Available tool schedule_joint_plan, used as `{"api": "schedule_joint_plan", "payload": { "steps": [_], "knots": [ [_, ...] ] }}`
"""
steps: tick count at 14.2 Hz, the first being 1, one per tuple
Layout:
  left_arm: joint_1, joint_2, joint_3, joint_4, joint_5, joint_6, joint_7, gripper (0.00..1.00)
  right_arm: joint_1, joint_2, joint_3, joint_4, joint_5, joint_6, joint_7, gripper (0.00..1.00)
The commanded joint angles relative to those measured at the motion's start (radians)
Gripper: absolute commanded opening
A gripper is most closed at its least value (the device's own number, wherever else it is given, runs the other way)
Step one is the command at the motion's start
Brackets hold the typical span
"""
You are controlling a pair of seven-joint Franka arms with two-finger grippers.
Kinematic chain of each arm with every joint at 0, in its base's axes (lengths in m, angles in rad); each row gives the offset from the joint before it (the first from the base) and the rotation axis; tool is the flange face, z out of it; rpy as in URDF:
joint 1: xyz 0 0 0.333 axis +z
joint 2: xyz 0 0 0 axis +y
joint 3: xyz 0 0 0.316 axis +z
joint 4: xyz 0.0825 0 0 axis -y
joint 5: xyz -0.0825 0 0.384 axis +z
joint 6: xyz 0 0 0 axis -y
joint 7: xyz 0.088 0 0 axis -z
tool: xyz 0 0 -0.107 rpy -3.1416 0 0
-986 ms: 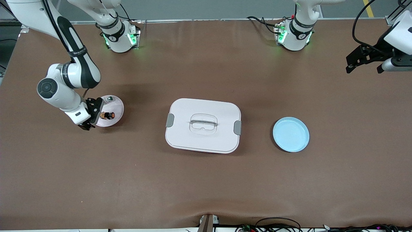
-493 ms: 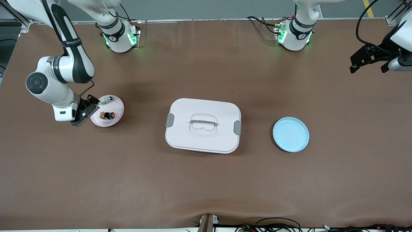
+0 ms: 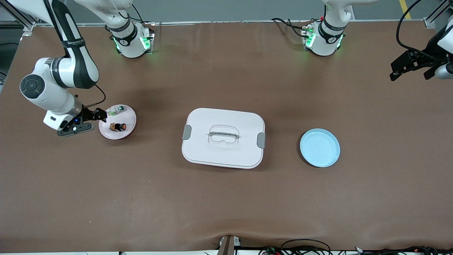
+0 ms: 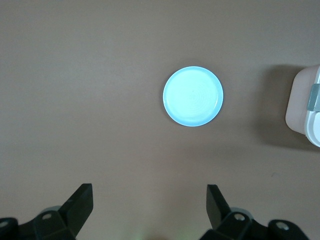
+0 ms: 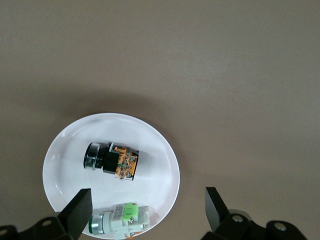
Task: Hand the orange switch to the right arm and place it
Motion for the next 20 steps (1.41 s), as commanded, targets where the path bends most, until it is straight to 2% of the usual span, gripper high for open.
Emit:
{"api": "schedule_joint_plan", "payload": {
  "steps": [1,10,12,15,17,20],
  "knots": [
    [0.004,0.012,0.000,0.030,-0.002,-0.023,-0.003,1.00,-0.017,-0.061,0.016,-0.028,0.002,-0.002,0.235,1.00],
    [0.021,0.021,0.000,0.036,-0.002,-0.023,0.000,1.00,-0.006,-0.176,0.019,-0.001,0.004,-0.088,0.254,1.00],
    [0.018,0.021,-0.003,0.038,0.000,-0.023,0.001,1.00,-0.003,-0.175,0.020,0.065,0.007,-0.124,0.253,1.00],
    [0.020,0.024,-0.001,0.045,0.000,-0.023,0.000,1.00,0.038,-0.139,0.019,0.304,0.025,-0.389,0.263,1.00],
    [0.017,0.027,-0.003,0.047,0.000,-0.023,0.001,1.00,0.040,-0.141,0.019,0.367,0.079,-0.454,0.263,1.00],
    [0.032,0.027,0.000,0.049,-0.002,-0.023,0.020,1.00,0.040,-0.144,0.019,0.421,0.080,-0.495,0.265,1.00]
  ]
}}
